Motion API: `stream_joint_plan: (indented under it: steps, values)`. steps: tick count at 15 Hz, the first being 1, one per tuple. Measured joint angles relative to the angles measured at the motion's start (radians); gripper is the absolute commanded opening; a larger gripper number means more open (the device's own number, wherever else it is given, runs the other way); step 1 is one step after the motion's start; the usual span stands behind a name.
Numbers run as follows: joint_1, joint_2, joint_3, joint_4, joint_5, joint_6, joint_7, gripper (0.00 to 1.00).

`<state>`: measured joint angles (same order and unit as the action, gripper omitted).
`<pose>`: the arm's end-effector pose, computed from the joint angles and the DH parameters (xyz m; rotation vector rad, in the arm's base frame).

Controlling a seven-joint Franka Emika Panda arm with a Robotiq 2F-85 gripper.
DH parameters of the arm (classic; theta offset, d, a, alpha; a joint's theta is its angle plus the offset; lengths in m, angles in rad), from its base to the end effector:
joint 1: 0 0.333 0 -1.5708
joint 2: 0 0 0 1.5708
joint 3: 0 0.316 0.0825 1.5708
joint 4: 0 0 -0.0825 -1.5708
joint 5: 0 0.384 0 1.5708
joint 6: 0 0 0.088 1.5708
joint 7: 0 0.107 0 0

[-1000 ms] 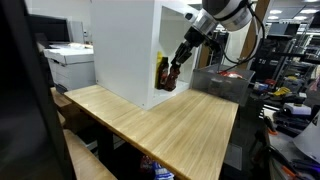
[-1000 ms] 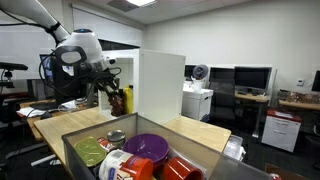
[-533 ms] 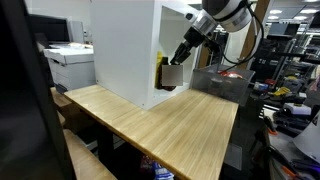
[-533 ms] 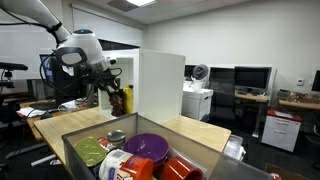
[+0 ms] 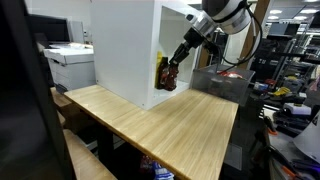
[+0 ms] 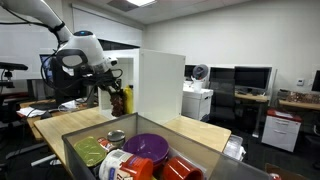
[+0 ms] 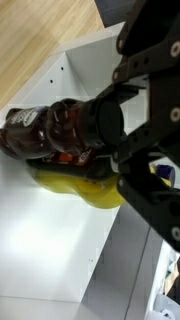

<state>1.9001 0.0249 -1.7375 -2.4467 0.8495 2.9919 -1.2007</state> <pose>0.5058 0.0293 0.3489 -2.8579 -0.8243 -0.9266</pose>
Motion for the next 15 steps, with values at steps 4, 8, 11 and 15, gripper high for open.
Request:
stream_joint_plan:
  steps: [4, 8, 11, 15]
  values:
    - [0.002, -0.061, 0.000, 0.001, 0.000, 0.052, 0.000, 0.20]
    - [-0.129, -0.116, 0.122, -0.013, -0.091, 0.087, 0.063, 0.20]
    - [-0.125, -0.146, 0.112, -0.013, -0.091, 0.100, 0.063, 0.20]
    - [-0.112, -0.180, 0.093, -0.009, -0.091, 0.114, 0.063, 0.52]
